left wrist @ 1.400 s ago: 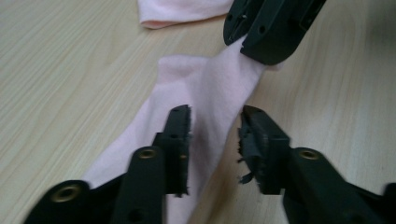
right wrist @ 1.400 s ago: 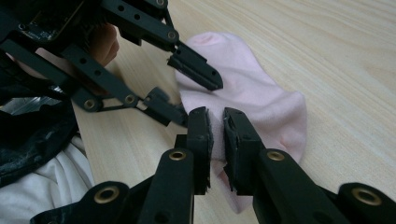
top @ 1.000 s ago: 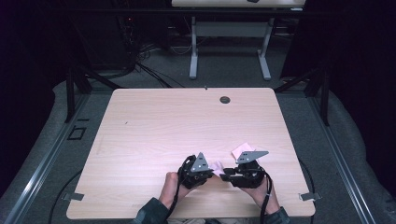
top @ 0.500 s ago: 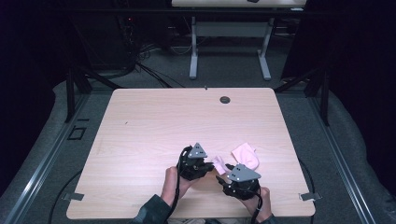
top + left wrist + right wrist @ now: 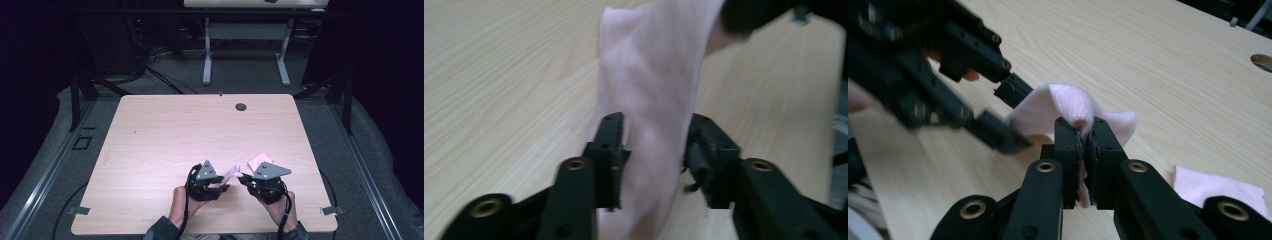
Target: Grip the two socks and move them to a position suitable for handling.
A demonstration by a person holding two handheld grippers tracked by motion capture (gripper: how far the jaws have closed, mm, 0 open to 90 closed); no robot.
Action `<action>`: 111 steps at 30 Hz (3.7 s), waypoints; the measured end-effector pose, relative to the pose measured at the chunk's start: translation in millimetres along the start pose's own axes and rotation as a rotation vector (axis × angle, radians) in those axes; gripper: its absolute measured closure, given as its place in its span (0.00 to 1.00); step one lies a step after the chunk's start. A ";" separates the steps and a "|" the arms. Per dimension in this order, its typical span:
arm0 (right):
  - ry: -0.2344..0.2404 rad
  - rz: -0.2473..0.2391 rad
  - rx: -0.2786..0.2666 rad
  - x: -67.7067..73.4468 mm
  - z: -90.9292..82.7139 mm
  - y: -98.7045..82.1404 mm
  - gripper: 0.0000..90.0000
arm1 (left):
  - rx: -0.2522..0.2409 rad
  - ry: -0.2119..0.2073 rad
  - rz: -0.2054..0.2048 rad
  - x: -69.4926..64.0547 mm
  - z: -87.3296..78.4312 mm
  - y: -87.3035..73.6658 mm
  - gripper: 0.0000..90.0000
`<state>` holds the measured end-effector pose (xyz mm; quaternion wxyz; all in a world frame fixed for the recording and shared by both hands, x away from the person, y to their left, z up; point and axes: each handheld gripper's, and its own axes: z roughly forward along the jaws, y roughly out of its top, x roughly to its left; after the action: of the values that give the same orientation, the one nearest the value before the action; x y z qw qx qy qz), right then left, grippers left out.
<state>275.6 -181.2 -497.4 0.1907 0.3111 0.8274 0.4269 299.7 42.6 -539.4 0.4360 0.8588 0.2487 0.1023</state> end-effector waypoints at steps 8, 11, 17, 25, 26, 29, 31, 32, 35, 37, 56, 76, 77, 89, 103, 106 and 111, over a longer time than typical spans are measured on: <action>0.038 0.061 0.039 3.8 -10.9 24.3 0.94 | -0.049 0.122 -0.021 -7.1 -7.1 -25.3 0.53; 0.040 0.068 0.044 5.7 -12.1 29.0 0.94 | -0.040 0.100 -0.019 -10.6 -3.4 -26.5 0.54; 0.055 0.092 0.038 6.5 -16.7 31.3 0.94 | -0.033 0.076 -0.028 -8.4 -1.2 -28.3 0.83; 0.145 0.215 0.067 -2.7 -43.9 11.1 0.94 | 0.107 -0.117 -0.055 -1.4 -39.7 -8.2 0.97; 0.165 0.241 0.076 -4.3 -48.5 6.4 0.94 | 0.137 -0.150 -0.060 -0.9 -41.9 -5.9 0.97; 0.192 0.317 0.135 -14.7 -43.0 -6.7 0.93 | 0.208 -0.212 -0.100 2.6 -41.1 -2.3 0.96; 0.171 0.333 0.186 -23.8 -26.7 -14.3 0.92 | 0.240 -0.223 -0.139 9.6 -31.7 -4.4 0.96; 0.154 0.325 0.206 -26.3 -18.2 -16.6 0.92 | 0.255 -0.220 -0.164 14.1 -25.9 -6.1 0.96; 0.090 0.301 0.267 -37.7 15.6 -25.7 0.87 | 0.286 -0.251 -0.235 26.6 -13.4 -11.2 0.96; 0.052 0.291 0.296 -45.4 37.1 -30.4 0.82 | 0.302 -0.264 -0.268 35.6 -7.3 -14.4 0.94; 0.202 0.213 0.173 -64.5 76.9 -26.7 0.74 | 0.315 -0.221 -0.339 66.1 -3.0 -30.6 0.88; 0.198 0.364 0.181 -45.3 -14.8 -6.2 0.98 | 0.280 -0.387 -0.357 74.8 -25.5 -18.2 0.90; 0.165 0.369 0.211 -48.1 -8.6 -7.1 0.97 | 0.291 -0.293 -0.374 80.3 -17.7 -20.3 0.88; 0.030 0.355 0.347 -62.3 42.0 -33.0 0.89 | 0.240 -0.079 -0.391 73.7 -26.1 -25.7 0.53; -0.013 0.181 0.330 -51.1 67.7 -40.5 0.80 | 0.329 -0.028 -0.329 51.5 -6.1 -31.1 0.73; 0.006 0.203 0.322 -49.5 65.0 -43.1 0.91 | 0.337 -0.012 -0.300 49.0 -5.9 -31.1 0.91; 0.048 0.238 0.333 -43.9 55.5 -47.4 0.93 | 0.319 -0.022 -0.299 46.3 -11.3 -32.9 0.97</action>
<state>323.4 -199.3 -565.6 0.0649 0.4237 0.8482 0.3112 323.7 90.7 -560.9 0.3076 0.8715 0.3817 -0.0138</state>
